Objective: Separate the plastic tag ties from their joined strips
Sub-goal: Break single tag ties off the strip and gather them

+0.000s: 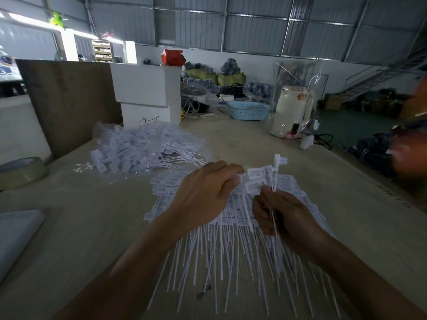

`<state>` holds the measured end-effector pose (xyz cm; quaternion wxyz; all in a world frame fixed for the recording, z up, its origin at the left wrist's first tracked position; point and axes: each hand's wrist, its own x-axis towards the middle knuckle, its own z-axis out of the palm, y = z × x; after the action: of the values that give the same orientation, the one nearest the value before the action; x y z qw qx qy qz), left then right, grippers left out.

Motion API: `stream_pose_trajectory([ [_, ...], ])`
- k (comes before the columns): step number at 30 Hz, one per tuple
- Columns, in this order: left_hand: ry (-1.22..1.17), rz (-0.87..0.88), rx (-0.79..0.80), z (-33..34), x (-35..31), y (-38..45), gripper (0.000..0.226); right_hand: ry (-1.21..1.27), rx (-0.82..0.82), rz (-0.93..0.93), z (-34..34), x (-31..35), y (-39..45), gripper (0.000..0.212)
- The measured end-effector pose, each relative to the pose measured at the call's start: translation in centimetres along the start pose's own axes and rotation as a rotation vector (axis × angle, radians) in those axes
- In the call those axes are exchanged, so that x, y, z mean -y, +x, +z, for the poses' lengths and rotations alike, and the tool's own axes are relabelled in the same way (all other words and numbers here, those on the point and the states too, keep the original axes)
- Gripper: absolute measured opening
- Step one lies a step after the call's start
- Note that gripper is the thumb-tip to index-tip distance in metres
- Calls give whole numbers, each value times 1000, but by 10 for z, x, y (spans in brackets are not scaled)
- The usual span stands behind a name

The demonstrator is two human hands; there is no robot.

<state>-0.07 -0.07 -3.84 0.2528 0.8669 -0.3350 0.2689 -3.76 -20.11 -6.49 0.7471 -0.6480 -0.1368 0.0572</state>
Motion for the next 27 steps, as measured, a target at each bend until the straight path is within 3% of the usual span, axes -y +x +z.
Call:
stream_pose_trajectory([
  [7,-59,58,-8,2,-4,0,39,97,-89,-7,-3,0,1,40],
  [12,-75,86,43,5,-9,-2,41,77,-54,51,-4,-1,2,33],
  [17,-119,31,66,7,-13,-4,36,30,-40,99,-6,3,1,43],
  [24,-174,70,89,8,-12,-2,35,-14,-95,74,-6,5,-2,28],
  [27,-188,81,78,6,-9,-4,49,30,-112,67,-8,6,-1,29],
])
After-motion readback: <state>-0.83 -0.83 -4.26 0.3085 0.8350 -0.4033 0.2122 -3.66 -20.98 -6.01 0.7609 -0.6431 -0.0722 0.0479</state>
